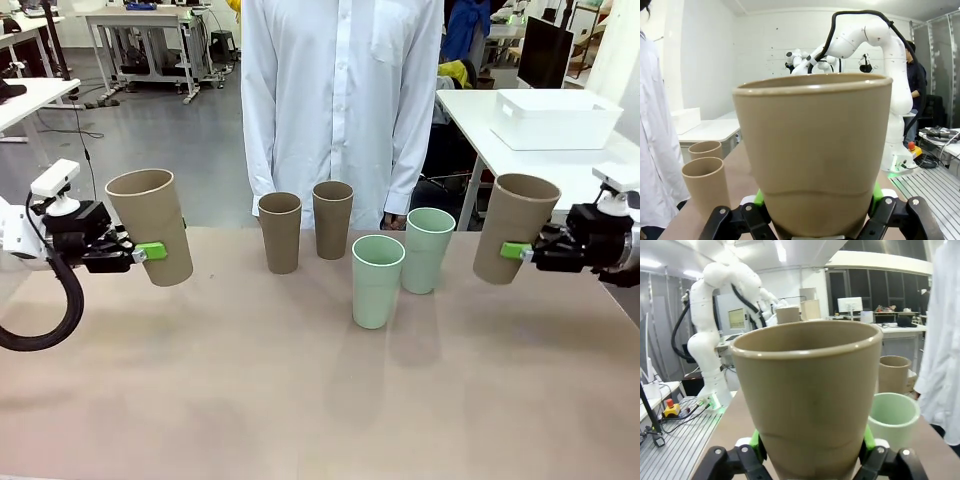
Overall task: Stack the cups and store them in the basket.
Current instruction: Pick up two Reusable plastic cups , one in each hand.
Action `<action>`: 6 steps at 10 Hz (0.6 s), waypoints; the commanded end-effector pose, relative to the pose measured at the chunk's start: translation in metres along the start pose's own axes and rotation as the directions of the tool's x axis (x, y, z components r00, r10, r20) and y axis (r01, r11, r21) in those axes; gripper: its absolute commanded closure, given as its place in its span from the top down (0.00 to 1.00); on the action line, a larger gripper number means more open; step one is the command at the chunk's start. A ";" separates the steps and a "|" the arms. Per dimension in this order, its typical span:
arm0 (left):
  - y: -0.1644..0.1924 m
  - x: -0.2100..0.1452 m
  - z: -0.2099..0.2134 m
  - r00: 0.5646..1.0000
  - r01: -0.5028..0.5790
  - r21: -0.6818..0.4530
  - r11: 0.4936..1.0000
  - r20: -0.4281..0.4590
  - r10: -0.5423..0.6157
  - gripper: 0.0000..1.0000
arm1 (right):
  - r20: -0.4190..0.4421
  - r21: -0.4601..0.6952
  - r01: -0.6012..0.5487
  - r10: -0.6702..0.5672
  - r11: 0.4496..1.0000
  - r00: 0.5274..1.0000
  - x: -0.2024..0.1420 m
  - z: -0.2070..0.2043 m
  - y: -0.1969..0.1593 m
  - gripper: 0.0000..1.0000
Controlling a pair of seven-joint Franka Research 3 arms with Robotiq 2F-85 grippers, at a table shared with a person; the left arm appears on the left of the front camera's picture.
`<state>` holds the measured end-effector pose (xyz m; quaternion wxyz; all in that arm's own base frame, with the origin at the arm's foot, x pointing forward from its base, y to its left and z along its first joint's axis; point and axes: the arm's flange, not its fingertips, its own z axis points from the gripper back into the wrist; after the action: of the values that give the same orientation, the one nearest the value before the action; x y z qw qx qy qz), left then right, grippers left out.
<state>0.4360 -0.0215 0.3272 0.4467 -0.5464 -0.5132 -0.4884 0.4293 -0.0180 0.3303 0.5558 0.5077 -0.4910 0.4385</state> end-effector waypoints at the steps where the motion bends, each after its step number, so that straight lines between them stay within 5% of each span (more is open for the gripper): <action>1: -0.016 0.003 0.005 0.999 0.008 -0.019 1.000 -0.032 -0.009 0.83 | -0.020 0.018 -0.063 0.064 0.998 0.998 -0.002 -0.015 0.024 0.85; 6: -0.034 -0.011 0.006 0.995 0.011 -0.037 0.999 -0.094 -0.014 0.83 | -0.045 -0.002 -0.069 0.069 0.998 0.997 -0.007 -0.019 0.053 0.85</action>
<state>0.4096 -0.0157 0.3104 0.4647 -0.5358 -0.4789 -0.5174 0.3860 0.0046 0.3276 0.5501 0.4959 -0.4915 0.4582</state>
